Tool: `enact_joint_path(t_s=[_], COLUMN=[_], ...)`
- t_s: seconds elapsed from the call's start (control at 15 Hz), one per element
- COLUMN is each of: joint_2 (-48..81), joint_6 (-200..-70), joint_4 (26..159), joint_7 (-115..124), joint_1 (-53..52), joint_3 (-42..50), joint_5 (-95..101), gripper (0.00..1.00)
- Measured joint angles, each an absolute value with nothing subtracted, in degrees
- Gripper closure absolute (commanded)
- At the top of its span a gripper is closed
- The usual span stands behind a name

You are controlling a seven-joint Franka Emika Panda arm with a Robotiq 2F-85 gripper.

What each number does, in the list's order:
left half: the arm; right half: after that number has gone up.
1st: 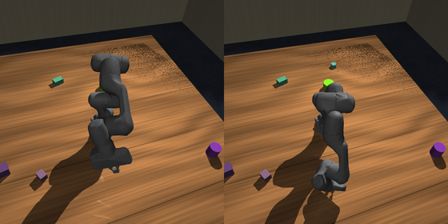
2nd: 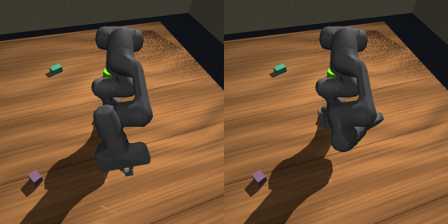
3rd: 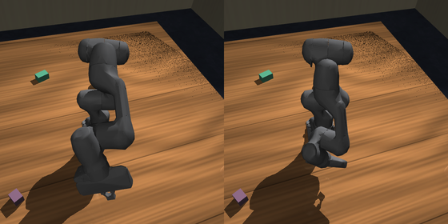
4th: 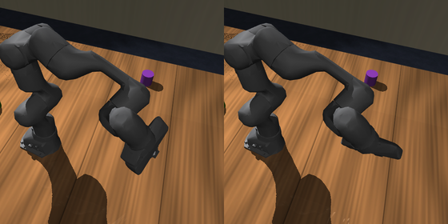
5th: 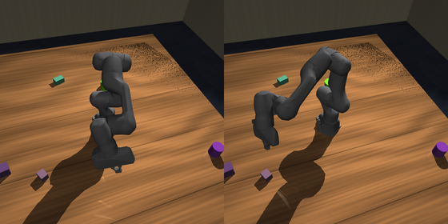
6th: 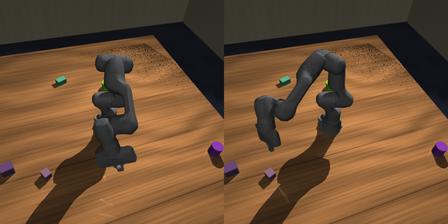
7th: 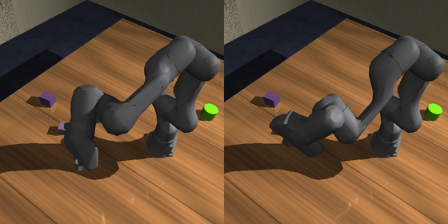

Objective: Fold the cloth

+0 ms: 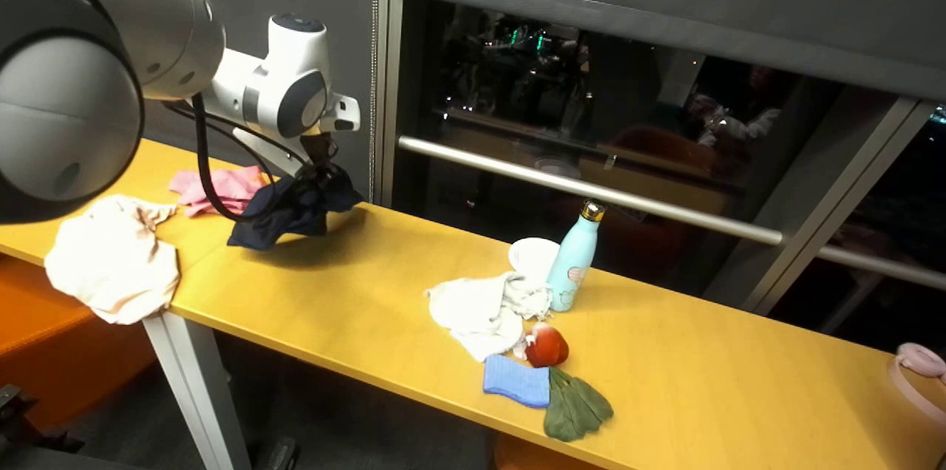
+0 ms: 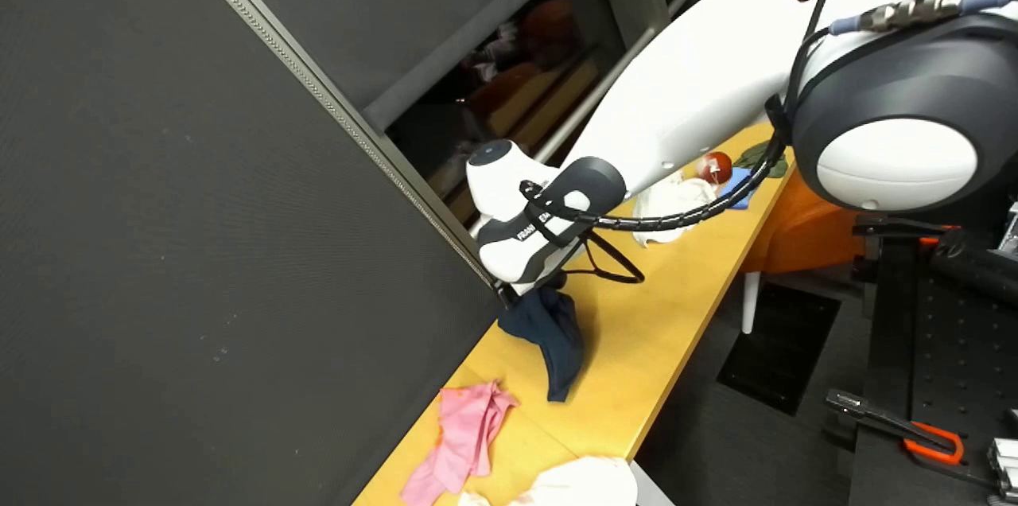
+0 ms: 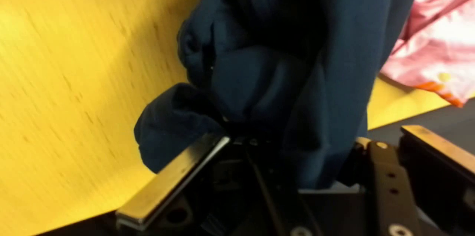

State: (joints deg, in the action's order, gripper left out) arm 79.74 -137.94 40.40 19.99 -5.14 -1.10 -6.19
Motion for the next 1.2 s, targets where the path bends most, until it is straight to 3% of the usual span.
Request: enact_joint_path(t_s=[0.6,1.2], joint_2=[82.28,85.54], joint_6=[-134.42,-149.39], joint_4=[28.83,29.27], joint_7=[19.82,19.79], joint_1=[-10.72,-12.99], joint_3=[-1.75,-2.48], joint_5=[-6.19,-6.25], gripper=[0.96,0.96])
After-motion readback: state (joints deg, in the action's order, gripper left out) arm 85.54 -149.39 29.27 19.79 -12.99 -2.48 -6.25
